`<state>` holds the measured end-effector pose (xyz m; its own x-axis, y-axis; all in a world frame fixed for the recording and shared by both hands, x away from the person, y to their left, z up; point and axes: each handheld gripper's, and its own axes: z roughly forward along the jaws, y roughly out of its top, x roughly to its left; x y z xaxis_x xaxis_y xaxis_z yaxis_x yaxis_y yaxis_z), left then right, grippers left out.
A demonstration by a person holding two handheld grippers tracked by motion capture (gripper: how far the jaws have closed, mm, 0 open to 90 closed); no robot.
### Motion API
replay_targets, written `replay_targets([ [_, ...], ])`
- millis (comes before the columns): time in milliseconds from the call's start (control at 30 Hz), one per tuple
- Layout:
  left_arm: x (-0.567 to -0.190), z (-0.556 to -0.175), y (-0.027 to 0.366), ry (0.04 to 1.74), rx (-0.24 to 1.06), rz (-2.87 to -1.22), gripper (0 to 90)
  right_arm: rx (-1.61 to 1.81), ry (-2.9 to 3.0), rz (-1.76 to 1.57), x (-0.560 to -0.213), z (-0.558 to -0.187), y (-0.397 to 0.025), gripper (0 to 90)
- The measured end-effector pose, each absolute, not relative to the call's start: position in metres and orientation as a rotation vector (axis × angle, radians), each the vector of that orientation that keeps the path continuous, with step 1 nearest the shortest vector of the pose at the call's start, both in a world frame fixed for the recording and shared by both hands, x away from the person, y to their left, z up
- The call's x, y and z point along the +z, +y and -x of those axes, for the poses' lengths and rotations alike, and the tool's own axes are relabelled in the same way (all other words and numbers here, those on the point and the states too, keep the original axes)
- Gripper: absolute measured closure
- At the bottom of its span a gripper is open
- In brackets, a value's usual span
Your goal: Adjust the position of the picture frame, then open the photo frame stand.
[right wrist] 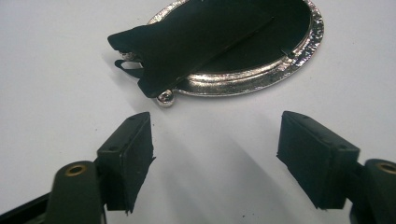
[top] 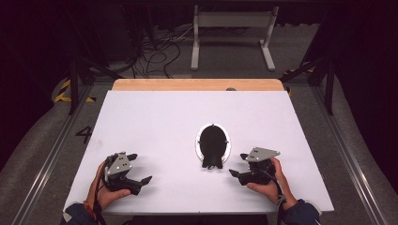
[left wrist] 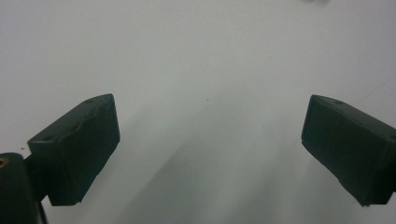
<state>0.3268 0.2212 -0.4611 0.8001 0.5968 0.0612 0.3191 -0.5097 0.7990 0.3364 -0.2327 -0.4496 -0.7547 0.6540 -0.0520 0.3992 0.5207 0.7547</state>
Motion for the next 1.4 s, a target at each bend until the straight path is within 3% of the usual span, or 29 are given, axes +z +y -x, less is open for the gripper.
replay_targets([
  [233, -0.461, -0.326, 0.223, 0.683, 0.432, -2.131, 5.6, 1.137, 2.47, -0.868, -0.448, -0.338, -0.228, 32.3],
  [967, -0.462, -0.325, 0.22, 0.68, 0.43, -2.152, 5.7, 1.052, 2.604, -0.855, -0.453, -0.343, -0.203, 66.9],
  [1400, -0.465, -0.325, 0.215, 0.674, 0.415, -2.175, 5.8, 1.02, 2.659, -0.957, -0.448, -0.354, -0.19, 60.0],
])
